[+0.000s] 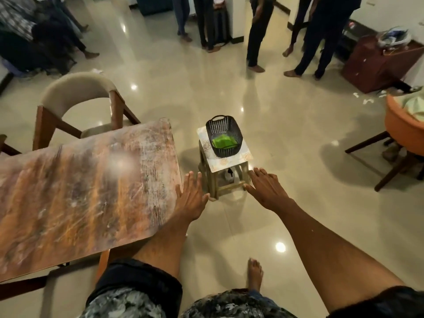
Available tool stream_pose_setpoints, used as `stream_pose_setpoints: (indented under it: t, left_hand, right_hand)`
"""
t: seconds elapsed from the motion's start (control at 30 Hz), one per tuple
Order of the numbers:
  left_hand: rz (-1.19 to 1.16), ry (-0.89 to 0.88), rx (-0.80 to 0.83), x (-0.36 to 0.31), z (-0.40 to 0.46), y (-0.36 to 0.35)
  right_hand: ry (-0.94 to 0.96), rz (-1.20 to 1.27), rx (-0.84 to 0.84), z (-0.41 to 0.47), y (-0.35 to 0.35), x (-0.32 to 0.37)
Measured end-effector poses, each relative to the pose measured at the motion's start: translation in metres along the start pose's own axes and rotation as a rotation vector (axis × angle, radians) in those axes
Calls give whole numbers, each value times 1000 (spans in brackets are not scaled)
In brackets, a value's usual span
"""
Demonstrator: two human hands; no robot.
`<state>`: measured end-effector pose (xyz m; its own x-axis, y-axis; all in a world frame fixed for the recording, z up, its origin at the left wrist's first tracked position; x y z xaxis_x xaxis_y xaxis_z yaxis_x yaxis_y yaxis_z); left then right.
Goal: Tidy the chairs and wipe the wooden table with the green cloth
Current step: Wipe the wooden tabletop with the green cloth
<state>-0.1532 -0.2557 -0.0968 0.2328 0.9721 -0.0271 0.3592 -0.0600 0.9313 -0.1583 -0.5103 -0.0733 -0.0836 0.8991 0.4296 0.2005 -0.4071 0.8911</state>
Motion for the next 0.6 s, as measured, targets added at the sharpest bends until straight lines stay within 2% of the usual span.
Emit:
stream_pose_setpoints:
  t: [0.2,0.6]
  left_hand:
    - [-47,102,-75,-13,29,23]
    - [-53,167,16,-4,83,18]
  right_hand:
    - [106,19,38,56,20,-2]
    - [129,47,139,118,11,-23]
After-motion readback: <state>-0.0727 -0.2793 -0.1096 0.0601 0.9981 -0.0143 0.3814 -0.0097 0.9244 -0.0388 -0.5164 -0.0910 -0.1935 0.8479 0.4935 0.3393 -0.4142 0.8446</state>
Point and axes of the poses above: each hand's wrist, its own z-axis towards the middle knuckle, its own y-axis out of the back of the hand, x = y × z, the point moved 6 cm from there along z, towards the middle knuckle, and after that the axes turned 13 degrees about z, right-handed, at the moved point
